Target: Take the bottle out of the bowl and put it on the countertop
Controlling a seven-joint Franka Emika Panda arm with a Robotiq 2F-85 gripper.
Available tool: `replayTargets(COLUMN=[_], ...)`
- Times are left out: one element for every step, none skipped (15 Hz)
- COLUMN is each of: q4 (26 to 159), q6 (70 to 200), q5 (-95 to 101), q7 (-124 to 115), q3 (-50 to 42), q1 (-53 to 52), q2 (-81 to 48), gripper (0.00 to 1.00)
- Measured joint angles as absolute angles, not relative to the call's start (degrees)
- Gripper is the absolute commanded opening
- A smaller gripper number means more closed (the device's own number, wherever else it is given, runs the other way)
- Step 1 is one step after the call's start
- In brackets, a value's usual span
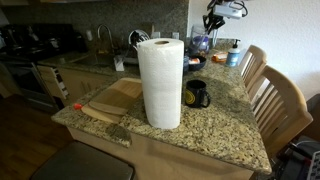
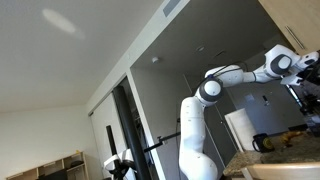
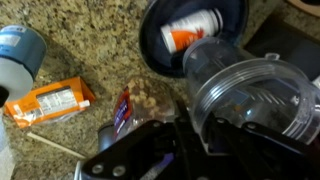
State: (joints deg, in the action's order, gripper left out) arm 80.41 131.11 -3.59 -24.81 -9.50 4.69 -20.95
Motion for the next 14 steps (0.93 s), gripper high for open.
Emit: replayTargets(q4=[79.99,79.35,78.40,77.31,76.77,76.71,76.50,75.93,74.58,72.89,71.72,71.47,71.75,72.69], q6=[131.16,129.80,126.62,121.98,116.68,111.35,106.15,101.06,96.09,92.62,91.62,92.50,94.19,96.85], q5=[-3.26,-2.49,-2.26,-2.26,-2.29,-2.29,-2.28,-2.22,-2.15,-2.15,-2.14,-2.02,-1.83,-1.55], q7=[-25.02,-25.03,-24.62,-23.75,-22.41,-21.21,-20.31,-19.60,-19.07,-18.21,-17.50,-17.25,-16.82,-16.20], q3=[-9.51,-9.50,-9.44,-9.38,-9.29,-9.26,-9.28,-9.39,-9.51,-9.55,-9.68,-9.83,-9.85,-9.84], q1=[4.69,4.60,4.57,4.58,4.61,4.71,4.88,5.00,5.19,5.50,5.63,5.63,5.62,5.53], q2=[-19.38,-17.65,-15.81,-13.99,-12.03,-10.04,-8.39,-7.17,-6.44,-6.17,-6.00,-5.75,-5.61,-5.47], gripper=[0.04,0.04,0.04,0.04,0.04,0.04,0.04,0.04,0.04,0.04,0.04,0.04,0.04,0.04])
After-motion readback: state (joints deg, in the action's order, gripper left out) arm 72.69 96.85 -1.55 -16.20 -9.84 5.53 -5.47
